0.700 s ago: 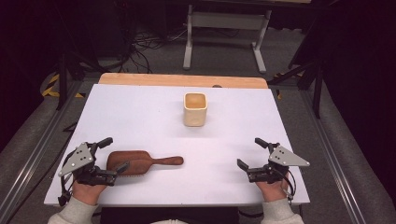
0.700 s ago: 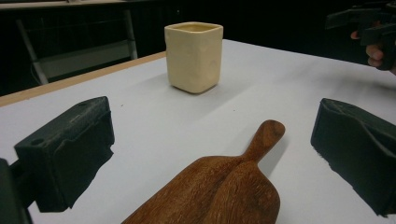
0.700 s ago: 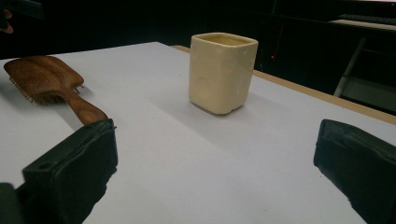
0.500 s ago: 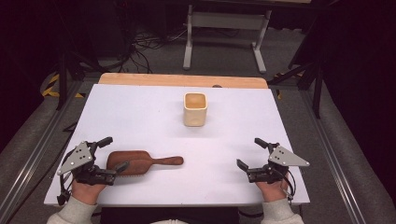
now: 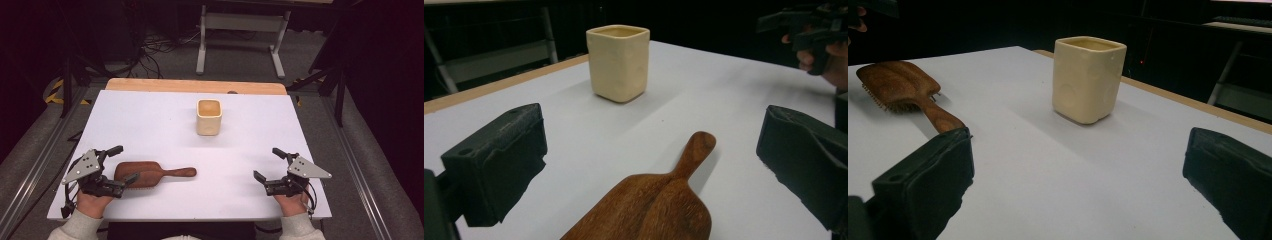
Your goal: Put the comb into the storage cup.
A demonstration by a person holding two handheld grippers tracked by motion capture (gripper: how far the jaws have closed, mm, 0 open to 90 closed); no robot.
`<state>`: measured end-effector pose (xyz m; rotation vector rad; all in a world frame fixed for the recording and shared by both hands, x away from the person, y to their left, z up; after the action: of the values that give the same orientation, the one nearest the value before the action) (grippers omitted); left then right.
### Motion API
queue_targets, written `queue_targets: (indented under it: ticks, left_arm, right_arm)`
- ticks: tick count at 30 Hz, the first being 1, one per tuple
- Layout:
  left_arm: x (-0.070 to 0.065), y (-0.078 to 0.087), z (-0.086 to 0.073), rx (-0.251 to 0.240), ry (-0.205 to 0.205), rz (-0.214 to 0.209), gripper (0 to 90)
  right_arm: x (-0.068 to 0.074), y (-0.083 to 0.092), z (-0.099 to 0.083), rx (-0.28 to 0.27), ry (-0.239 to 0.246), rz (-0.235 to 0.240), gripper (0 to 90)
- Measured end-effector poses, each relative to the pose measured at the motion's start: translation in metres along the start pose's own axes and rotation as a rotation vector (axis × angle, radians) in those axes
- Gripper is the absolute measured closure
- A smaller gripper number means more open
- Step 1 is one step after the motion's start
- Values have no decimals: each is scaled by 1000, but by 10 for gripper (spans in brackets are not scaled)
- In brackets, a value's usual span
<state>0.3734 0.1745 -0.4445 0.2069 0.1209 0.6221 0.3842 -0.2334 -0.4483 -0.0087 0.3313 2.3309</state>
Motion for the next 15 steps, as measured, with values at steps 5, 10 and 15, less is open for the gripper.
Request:
queue_targets:
  ticks: [5,10,15]
  left_arm:
    - [-5,-9,9,18,-16,-29,5]
    - [-10,-17,14,28,-28,-51,11]
    - [-13,-21,16,37,-36,-64,21]
  right_arm:
    - [0,0,0,-1,-3,6,8]
    - [0,-1,0,0,-3,12,9]
    - [2,-2,0,1,-1,21,12]
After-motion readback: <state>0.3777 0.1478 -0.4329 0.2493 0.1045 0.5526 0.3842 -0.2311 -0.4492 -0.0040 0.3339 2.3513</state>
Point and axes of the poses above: each handheld gripper's, and its own axes: y roughly backward along the jaws, z roughly out of its top, x roughly to its left, the point moved 9 cm from there along -y, roughly forward along the jaws, and after that the axes turned 1 degree about y, right-handed, at the moved point
